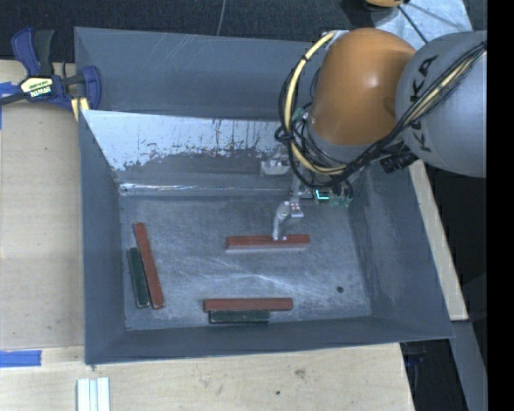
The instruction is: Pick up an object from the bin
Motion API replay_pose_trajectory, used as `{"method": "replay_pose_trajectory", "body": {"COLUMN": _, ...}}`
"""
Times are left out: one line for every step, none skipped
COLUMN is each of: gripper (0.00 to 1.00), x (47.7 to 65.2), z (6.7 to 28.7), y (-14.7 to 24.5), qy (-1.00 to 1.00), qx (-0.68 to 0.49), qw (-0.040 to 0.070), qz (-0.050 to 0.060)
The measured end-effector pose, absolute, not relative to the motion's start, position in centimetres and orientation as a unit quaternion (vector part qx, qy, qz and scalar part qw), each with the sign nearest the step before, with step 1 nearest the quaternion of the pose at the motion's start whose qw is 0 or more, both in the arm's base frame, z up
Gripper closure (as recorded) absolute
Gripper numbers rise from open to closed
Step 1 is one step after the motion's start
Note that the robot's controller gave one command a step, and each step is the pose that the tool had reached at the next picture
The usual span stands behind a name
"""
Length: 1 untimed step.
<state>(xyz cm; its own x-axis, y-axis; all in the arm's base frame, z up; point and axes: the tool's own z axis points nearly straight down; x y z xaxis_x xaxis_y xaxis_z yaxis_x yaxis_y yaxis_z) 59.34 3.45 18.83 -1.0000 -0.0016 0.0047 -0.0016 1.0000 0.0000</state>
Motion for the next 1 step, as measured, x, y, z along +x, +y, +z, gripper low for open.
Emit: {"method": "replay_pose_trajectory", "body": {"gripper": 0.00, "x": 59.52, "z": 19.29, "y": 3.45, "qy": -1.000, "qx": 0.001, "qw": -0.002, "qz": 0.000}}
